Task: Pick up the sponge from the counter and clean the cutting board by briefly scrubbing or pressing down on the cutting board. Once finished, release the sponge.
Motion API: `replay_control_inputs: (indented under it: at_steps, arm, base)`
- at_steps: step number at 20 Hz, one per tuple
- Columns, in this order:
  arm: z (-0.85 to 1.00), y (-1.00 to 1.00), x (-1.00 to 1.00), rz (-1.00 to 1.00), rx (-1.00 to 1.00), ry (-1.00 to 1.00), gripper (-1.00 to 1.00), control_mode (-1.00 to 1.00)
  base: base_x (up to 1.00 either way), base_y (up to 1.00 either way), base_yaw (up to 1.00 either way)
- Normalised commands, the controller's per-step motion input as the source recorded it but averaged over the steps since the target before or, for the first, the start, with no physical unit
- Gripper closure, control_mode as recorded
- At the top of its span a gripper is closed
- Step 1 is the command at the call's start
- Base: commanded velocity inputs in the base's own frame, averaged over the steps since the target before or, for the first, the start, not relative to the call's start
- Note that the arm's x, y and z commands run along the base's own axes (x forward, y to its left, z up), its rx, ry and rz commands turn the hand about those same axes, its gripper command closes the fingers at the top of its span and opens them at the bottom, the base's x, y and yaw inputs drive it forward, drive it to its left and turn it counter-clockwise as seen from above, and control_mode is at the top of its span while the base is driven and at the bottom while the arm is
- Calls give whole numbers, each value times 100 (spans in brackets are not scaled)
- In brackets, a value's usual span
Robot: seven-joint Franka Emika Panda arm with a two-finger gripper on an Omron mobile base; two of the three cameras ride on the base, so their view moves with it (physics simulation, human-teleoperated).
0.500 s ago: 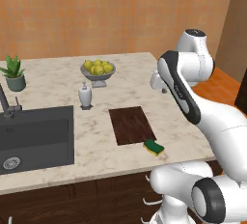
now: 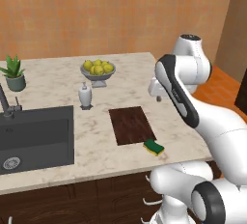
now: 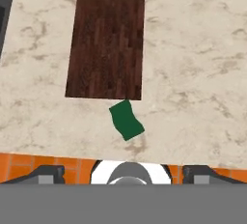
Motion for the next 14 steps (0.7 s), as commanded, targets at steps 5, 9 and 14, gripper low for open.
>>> replay_control_inputs:
  at_steps: [5,9,14]
  arm:
    - [-51,22,-1,3,-2,13,-100,-100]
    - [-47,4,0,0,0,6,-100,-100]
    - [-28,0,0,2,0,5,-100,-100]
  base:
    - [0,0,0]
    - [0,0,0]
    - [0,0,0]
